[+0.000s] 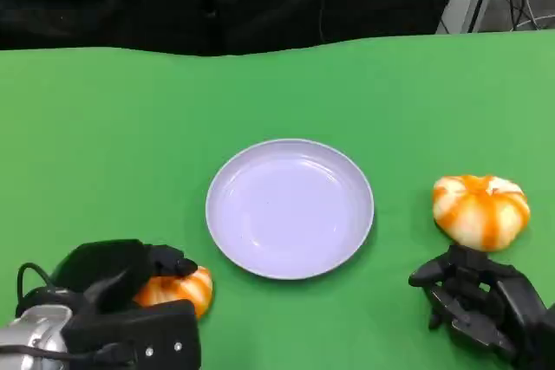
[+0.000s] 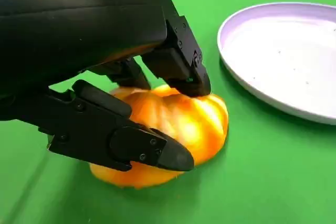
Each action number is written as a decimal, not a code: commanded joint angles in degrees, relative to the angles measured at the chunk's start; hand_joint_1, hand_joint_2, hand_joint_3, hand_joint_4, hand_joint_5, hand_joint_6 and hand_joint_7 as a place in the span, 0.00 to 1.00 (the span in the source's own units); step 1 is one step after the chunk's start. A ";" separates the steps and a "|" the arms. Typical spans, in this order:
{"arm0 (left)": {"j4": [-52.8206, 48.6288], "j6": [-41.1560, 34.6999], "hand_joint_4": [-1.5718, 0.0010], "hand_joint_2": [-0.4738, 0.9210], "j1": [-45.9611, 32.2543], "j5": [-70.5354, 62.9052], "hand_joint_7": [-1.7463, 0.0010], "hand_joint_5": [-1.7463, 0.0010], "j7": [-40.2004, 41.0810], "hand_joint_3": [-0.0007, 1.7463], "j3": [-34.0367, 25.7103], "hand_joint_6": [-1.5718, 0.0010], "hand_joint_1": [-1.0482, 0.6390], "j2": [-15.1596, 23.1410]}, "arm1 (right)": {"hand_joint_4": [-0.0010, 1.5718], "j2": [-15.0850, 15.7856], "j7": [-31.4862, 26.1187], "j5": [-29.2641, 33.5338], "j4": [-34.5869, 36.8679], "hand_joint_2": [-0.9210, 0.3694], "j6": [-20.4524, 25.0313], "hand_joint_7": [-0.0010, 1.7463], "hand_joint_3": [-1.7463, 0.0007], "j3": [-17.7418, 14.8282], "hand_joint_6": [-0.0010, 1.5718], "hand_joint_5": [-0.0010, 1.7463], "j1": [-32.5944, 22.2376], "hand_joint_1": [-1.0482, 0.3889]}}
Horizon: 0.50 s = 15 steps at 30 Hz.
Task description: Grasp the bread from the table and place it into the plate.
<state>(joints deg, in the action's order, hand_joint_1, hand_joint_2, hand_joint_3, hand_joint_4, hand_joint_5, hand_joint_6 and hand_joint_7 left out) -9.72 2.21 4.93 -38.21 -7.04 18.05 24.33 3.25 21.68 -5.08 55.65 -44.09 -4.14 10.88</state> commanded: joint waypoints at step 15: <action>-6.78 1.69 0.60 1.00 -1.09 -0.77 0.12 0.00 8.24 0.11 1.36 0.60 0.58 -0.24 | 0.42 0.75 -0.12 -0.07 -0.84 0.00 1.52 0.61 0.75 -0.28 0.48 0.99 -1.12 0.53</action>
<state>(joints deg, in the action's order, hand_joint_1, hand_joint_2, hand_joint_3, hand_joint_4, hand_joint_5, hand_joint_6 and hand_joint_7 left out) -14.56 4.83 5.13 -38.25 1.62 18.75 23.39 3.25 21.67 -5.09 55.04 -43.25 -4.12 10.76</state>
